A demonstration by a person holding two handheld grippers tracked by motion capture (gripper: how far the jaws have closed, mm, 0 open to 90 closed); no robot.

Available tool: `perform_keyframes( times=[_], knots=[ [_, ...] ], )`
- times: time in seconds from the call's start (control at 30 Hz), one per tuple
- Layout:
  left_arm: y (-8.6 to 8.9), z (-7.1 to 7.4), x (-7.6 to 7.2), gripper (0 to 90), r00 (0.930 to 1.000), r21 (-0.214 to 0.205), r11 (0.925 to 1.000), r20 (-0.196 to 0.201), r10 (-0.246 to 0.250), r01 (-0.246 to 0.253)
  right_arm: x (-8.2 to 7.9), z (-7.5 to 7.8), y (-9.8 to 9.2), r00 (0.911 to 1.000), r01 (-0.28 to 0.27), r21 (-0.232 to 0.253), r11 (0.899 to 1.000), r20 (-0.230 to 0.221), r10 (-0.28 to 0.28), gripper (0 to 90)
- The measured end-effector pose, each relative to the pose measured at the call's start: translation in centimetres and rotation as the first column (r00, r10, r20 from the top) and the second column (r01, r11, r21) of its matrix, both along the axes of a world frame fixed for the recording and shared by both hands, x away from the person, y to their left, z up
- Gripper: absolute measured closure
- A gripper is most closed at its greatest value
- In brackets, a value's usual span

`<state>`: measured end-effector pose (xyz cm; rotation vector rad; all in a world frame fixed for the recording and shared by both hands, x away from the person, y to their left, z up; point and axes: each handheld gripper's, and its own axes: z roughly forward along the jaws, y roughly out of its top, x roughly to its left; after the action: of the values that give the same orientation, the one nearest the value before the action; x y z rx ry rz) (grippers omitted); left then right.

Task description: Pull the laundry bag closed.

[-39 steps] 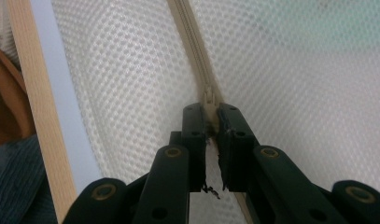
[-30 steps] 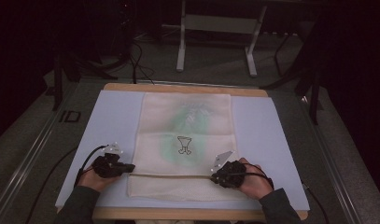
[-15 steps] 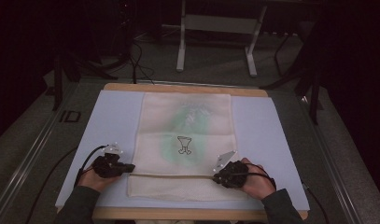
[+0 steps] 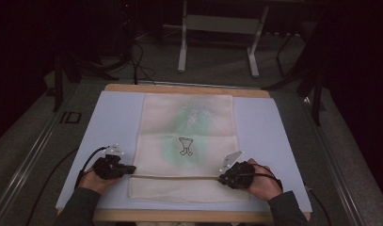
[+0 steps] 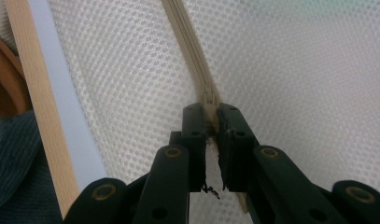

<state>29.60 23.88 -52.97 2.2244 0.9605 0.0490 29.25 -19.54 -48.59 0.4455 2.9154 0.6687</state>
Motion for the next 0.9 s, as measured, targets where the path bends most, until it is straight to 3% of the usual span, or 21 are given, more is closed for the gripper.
perform_keyframes(
  times=[0.47, 0.57, 0.77, 0.9],
  knots=[
    [0.0, 0.0, 0.0, 90.0, 1.0, 0.001, 1.0, 0.001, -0.001, 0.001, -0.1, -0.1, -0.6, 0.9998, 0.007, 0.006, 1.0, -0.017, -0.007, 82.3],
    [0.0, 0.0, 0.0, 90.0, 1.0, 0.0, 1.0, 0.0, -0.001, 0.001, -0.1, -0.2, -0.8, 0.9999, 0.009, -0.013, 1.0, -0.009, -0.009, 82.3],
    [0.0, 0.0, 0.0, 90.0, 1.0, 0.001, 1.0, 0.0, -0.001, 0.001, -0.1, -0.1, -1.4, 0.9998, 0.009, 0.003, 1.0, -0.017, -0.009, 82.3],
    [0.0, 0.0, 0.0, 90.0, 1.0, 0.0, 1.0, 0.0, -0.001, 0.001, -0.2, -0.2, -1.9, 0.9997, 0.014, -0.015, 1.0, -0.017, -0.014, 82.3]
  ],
)
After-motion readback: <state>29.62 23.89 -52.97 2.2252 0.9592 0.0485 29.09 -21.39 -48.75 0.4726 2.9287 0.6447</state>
